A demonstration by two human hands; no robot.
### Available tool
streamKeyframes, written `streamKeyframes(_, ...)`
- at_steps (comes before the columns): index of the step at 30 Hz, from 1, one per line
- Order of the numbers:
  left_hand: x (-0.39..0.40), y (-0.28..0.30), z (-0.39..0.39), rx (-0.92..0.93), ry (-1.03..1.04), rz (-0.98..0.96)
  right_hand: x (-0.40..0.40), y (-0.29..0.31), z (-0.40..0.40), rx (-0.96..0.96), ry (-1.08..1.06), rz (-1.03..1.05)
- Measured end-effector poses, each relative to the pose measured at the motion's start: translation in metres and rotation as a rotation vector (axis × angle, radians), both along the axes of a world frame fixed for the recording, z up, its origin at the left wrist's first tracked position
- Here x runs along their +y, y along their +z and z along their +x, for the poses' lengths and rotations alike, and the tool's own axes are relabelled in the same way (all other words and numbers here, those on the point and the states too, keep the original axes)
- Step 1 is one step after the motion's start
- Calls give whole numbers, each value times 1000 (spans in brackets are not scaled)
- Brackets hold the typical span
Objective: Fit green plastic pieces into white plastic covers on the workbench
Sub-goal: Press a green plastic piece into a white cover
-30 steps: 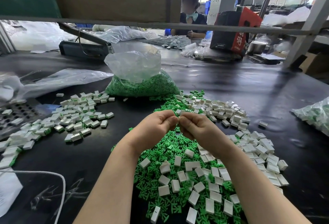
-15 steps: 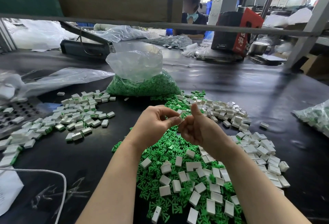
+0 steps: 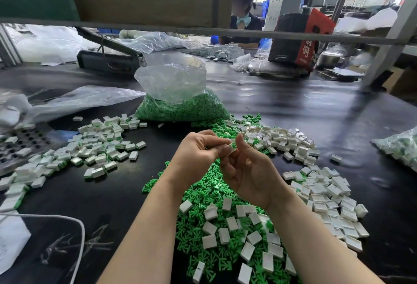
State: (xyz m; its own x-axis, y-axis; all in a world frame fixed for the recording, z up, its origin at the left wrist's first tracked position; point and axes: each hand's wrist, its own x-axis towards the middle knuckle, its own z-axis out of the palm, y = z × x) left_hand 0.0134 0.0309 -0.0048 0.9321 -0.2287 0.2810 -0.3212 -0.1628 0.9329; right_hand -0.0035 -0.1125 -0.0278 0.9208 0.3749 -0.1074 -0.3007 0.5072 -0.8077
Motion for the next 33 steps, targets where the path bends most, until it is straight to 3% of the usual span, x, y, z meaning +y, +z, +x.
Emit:
streamKeyframes(15, 0, -1, -1, 47, -45, -43, 0, -1, 1, -28, -1, 48)
streamKeyframes(27, -7, 0, -7, 34, -50, -62, -2, 1, -1, -172, 51, -139)
streamKeyframes(33, -12, -2, -8, 57, -19, -74, -3, 3, -2, -185, 27, -132)
